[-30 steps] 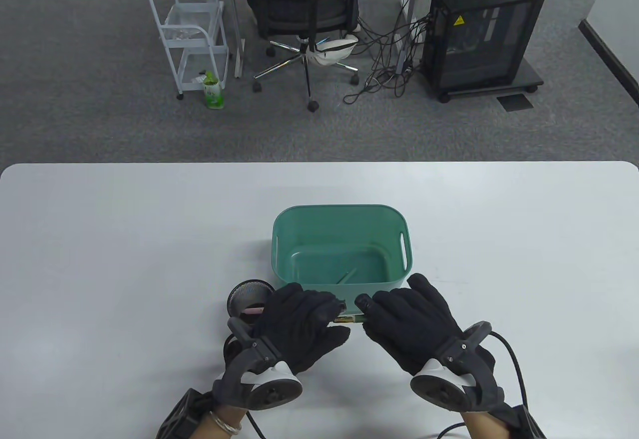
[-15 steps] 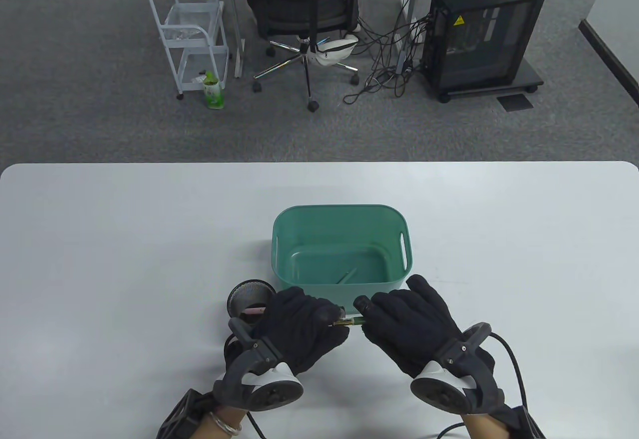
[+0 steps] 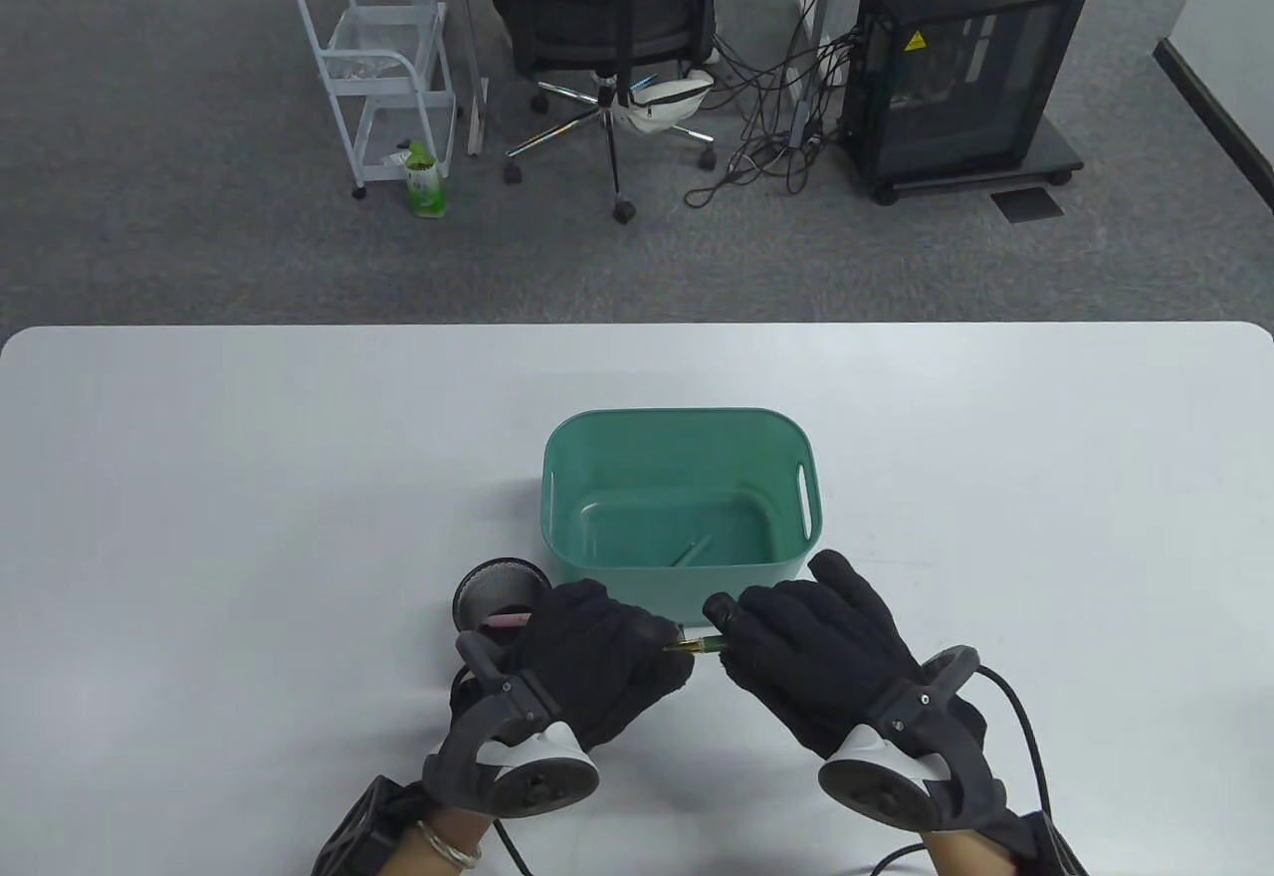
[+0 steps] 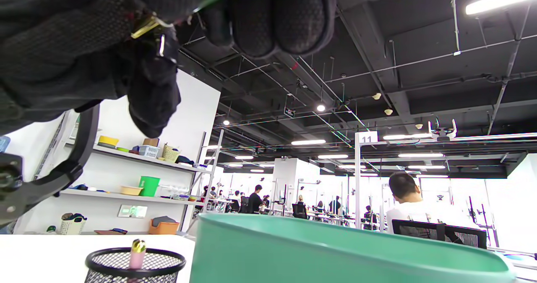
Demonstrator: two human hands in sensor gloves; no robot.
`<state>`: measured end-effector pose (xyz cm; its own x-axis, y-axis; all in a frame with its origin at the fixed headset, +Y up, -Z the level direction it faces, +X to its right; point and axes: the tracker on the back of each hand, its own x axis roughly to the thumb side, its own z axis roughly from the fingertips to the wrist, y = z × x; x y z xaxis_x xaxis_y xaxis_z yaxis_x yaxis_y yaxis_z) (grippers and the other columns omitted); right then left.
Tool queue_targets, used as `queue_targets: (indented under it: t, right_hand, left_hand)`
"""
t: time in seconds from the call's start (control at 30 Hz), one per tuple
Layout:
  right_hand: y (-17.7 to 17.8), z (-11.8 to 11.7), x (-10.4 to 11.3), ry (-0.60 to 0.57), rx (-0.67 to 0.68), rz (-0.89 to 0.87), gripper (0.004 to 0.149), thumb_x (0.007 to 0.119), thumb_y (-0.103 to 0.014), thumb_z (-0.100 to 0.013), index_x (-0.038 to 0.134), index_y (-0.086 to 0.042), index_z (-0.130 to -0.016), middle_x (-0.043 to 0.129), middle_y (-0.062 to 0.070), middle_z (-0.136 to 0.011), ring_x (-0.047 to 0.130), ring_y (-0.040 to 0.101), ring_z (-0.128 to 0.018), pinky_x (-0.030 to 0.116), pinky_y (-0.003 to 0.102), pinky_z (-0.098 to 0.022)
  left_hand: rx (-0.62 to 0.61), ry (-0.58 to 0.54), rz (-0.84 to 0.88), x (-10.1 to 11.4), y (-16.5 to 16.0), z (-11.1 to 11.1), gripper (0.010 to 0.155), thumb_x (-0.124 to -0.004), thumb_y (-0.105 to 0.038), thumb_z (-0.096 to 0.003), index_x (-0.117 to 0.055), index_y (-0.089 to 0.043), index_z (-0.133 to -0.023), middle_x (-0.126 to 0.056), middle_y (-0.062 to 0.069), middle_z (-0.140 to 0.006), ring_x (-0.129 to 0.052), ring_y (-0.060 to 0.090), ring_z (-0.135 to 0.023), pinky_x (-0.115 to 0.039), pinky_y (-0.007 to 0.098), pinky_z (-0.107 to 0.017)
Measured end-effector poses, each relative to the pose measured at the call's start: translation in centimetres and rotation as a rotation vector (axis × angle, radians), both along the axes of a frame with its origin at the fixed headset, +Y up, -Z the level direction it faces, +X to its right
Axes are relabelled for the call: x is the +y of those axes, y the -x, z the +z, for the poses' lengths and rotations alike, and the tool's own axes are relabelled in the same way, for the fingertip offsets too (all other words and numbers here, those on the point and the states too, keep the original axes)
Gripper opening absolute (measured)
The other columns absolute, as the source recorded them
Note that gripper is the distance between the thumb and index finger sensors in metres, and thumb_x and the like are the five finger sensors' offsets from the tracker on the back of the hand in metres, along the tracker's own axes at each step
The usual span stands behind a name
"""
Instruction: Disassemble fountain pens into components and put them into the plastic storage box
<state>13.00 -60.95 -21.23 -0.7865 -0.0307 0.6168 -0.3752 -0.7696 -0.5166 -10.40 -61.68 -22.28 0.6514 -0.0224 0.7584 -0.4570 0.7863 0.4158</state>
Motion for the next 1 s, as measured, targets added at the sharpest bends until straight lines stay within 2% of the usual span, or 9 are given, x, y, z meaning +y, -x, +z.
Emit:
queue_targets:
  t: [0.3, 0.47, 0.6, 0.77, 1.0]
  right_hand:
    - [0.08, 0.03, 0.01, 0.001, 0.0, 0.004, 0.045, 0.07, -0.048, -0.058, 0.081, -0.031, -0.098, 0.083, -0.007, -0.092, 0.083, 0.015, -0.082, 0.053, 0.053, -0.081]
    - [0.08, -0.04, -0.08, 0.002, 0.0, 0.0, 0.045, 0.07, -0.048, -0.058, 0.081, -0.032, -0.098, 0.083, -0.007, -0.092, 0.083, 0.015, -0.082, 0.053, 0.053, -0.081]
    - [0.04, -0.07, -0.08, 0.003, -0.003, 0.003, 0.045, 0.07, -0.048, -0.058, 0.081, -0.032, -0.098, 0.083, -0.007, -0.092, 0.083, 0.015, -0.082, 0.053, 0.053, -0.081]
    - [-0.01, -0.1, -0.04, 0.004, -0.005, 0.002, 0.045, 0.07, -0.048, -0.058, 0.081, -0.031, -0.098, 0.082, -0.007, -0.092, 0.083, 0.015, -0.082, 0.053, 0.053, -0.081]
    - [-0.04, -0.11, -0.01, 0.005, -0.005, 0.003, 0.045, 0.069, -0.048, -0.058, 0.081, -0.031, -0.098, 0.083, -0.007, -0.092, 0.083, 0.015, -0.082, 0.053, 0.053, -0.081]
  left_hand:
    - [0.003, 0.005, -0.001, 0.01, 0.08, -0.08, 0.052, -0.053, -0.048, -0.0686, -0.09, -0.013, -0.079, -0.105, 0.003, -0.066, -0.103, 0.02, -0.054, -0.073, 0.048, -0.065]
    - [-0.004, 0.01, 0.002, 0.05, 0.26, -0.07, 0.058, -0.057, -0.056, -0.0665, -0.083, -0.012, -0.094, -0.1, 0.006, -0.081, -0.099, 0.024, -0.067, -0.069, 0.051, -0.07]
    - [0.004, 0.004, -0.001, 0.08, 0.27, 0.0, 0.06, -0.062, -0.059, -0.0644, -0.077, -0.012, -0.1, -0.096, 0.007, -0.089, -0.096, 0.024, -0.074, -0.066, 0.052, -0.073]
    - [0.006, -0.005, -0.008, 0.11, 0.21, 0.13, 0.058, -0.069, -0.058, -0.0628, -0.075, -0.013, -0.1, -0.094, 0.005, -0.091, -0.095, 0.023, -0.076, -0.065, 0.051, -0.074]
    - [0.017, -0.012, -0.018, 0.12, 0.08, 0.23, 0.046, -0.072, -0.049, -0.065, -0.076, -0.015, -0.096, -0.095, 0.003, -0.087, -0.096, 0.02, -0.073, -0.066, 0.05, -0.074]
